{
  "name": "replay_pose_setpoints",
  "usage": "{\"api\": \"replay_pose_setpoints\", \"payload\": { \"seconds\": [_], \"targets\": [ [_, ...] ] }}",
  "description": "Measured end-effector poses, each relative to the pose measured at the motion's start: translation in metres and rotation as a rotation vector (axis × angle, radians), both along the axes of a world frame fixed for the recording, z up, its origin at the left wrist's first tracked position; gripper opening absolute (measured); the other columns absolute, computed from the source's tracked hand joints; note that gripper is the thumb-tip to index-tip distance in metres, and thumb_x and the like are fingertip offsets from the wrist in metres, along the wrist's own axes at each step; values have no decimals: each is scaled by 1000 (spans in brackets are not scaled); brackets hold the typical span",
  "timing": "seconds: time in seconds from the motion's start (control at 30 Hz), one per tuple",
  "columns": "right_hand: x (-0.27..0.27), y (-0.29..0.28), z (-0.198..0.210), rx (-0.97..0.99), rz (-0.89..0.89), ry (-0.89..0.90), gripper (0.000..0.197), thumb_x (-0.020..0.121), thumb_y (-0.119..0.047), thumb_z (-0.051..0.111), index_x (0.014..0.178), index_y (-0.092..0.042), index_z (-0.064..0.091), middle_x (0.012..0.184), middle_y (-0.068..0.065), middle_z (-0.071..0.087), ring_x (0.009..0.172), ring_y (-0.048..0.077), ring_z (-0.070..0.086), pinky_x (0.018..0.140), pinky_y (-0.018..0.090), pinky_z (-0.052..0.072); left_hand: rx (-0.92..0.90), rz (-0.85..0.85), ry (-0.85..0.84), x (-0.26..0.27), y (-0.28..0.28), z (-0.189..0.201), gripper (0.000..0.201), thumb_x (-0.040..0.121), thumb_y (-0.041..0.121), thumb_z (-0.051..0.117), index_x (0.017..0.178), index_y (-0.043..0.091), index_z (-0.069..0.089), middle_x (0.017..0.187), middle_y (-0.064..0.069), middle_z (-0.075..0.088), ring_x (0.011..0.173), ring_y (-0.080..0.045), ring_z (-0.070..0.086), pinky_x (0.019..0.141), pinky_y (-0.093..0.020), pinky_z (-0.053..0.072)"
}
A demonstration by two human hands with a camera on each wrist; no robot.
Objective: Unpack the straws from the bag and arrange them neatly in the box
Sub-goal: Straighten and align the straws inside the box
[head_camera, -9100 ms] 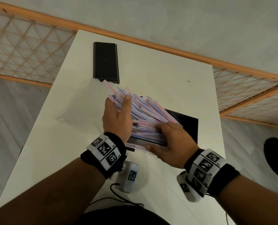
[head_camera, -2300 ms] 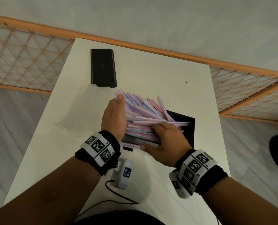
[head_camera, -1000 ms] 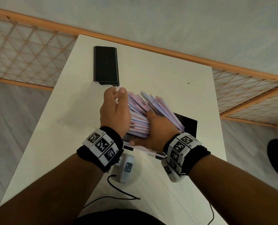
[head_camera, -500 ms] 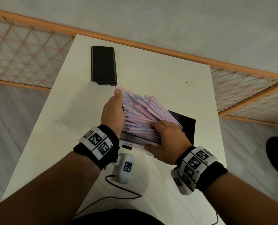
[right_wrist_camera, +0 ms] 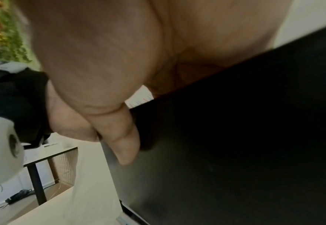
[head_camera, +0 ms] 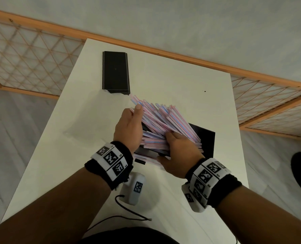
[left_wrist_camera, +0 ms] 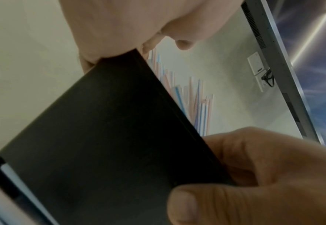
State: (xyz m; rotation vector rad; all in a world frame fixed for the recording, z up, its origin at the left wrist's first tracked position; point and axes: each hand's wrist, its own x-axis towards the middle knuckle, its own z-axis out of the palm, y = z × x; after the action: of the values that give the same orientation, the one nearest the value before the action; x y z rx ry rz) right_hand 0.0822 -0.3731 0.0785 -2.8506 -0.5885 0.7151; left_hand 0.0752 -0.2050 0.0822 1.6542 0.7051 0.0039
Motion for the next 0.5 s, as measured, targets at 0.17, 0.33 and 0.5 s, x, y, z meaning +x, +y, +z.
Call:
{"api": "replay_pose_setpoints", "payload": {
  "seconds": [0.17,0.33,0.5],
  "targets": [
    [10,5,-2,-13,17,17,76,71,-56,66,135,-21,46,128,2,53,119,30,51,100,45,45,3,14,27,0,0,0,47,105,54,37,108,11,55,87,6,55,82,-13,52,81,-32,37],
    [15,12,-1,12,23,97,75,73,-48,74,138,-25,44,131,0,54,121,25,53,101,39,46,-28,176,-76,7,8,6,43,101,54,47,125,18,54,109,2,67,103,-18,63,95,-39,50],
    [19,20,-4,-22,70,83,80,69,-51,74,141,-32,43,131,-1,54,123,25,52,103,42,44,-23,148,-138,15,12,8,41,99,52,46,125,21,55,88,6,64,92,-27,65,91,-49,52]
  ]
}}
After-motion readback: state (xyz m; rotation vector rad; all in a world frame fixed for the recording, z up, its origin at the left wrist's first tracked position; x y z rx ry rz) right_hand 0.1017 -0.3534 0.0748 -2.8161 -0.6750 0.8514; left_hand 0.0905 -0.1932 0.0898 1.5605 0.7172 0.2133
